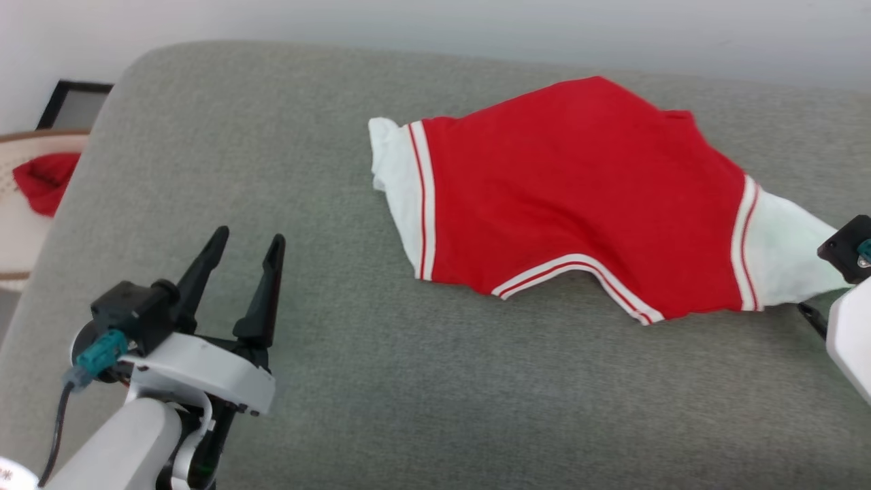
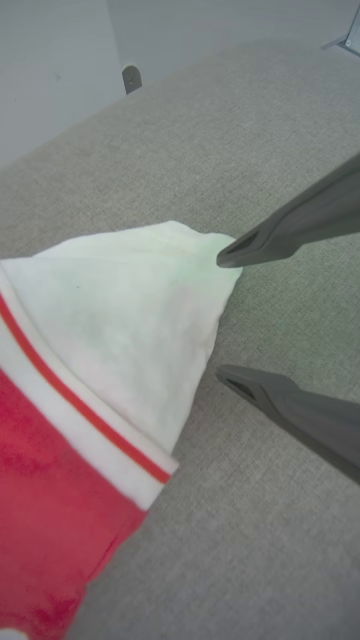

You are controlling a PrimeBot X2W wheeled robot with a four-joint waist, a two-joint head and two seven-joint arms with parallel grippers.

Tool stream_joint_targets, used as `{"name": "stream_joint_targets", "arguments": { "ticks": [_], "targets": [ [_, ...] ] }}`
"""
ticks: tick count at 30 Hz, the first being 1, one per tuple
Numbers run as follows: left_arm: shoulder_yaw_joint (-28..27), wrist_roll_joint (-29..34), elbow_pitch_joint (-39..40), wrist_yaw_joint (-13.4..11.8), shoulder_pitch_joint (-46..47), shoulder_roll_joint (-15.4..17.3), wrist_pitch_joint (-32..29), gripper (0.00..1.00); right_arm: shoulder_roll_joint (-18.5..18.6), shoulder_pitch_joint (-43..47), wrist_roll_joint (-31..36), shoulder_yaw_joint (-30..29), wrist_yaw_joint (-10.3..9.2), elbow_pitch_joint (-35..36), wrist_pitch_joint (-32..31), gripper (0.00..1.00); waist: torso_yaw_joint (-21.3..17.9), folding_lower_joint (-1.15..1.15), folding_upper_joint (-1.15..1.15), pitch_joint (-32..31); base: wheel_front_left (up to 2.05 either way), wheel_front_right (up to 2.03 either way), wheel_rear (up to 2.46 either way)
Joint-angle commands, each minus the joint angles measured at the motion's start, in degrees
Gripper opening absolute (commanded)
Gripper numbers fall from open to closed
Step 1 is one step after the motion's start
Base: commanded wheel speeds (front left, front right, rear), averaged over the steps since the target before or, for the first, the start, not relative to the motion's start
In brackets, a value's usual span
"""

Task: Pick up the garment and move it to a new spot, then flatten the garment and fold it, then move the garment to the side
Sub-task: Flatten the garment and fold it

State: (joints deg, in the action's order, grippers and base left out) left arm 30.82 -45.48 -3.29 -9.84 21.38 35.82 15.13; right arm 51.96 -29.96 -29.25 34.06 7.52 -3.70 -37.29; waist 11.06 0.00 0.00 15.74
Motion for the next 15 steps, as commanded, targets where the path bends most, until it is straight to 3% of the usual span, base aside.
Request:
{"name": "stream_joint_targets", "arguments": {
  "ticks": [1,9,10,11,15],
  "targets": [
    [-0.5,0.6,0.5,0.1,-0.5,-0.3,0.0,1.0,0.2,-0.8,-0.7,0.8,-0.06,-0.6,0.4,1.0,1.4,0.0,0.0,1.3,0.0,0.0,0.0],
    [-2.8,2.9,3.1,0.9,-2.9,-1.3,0.0,1.0,1.2,-6.7,-1.5,8.4,-0.06,-7.4,3.9,0.99,3.1,0.0,0.0,3.1,0.0,0.0,0.0],
    [-2.9,3.2,3.3,1.0,-3.1,-1.3,0.0,1.0,1.1,-6.9,-1.8,9.5,-0.06,-8.0,3.9,0.1,3.2,0.0,0.0,3.3,0.0,0.0,0.0],
    [-2.9,3.3,3.4,1.0,-3.3,-1.1,0.0,1.0,0.9,-7.4,-2.2,10.3,-0.06,-8.6,4.1,0.0,3.2,0.0,0.0,3.5,0.0,0.0,0.0],
    [-3.0,3.7,3.9,1.3,-4.1,-0.2,-0.1,1.0,0.4,-9.4,-2.9,11.8,-0.07,-10.2,4.9,0.0,2.8,0.0,0.0,4.0,0.0,0.0,0.0]
  ]
}}
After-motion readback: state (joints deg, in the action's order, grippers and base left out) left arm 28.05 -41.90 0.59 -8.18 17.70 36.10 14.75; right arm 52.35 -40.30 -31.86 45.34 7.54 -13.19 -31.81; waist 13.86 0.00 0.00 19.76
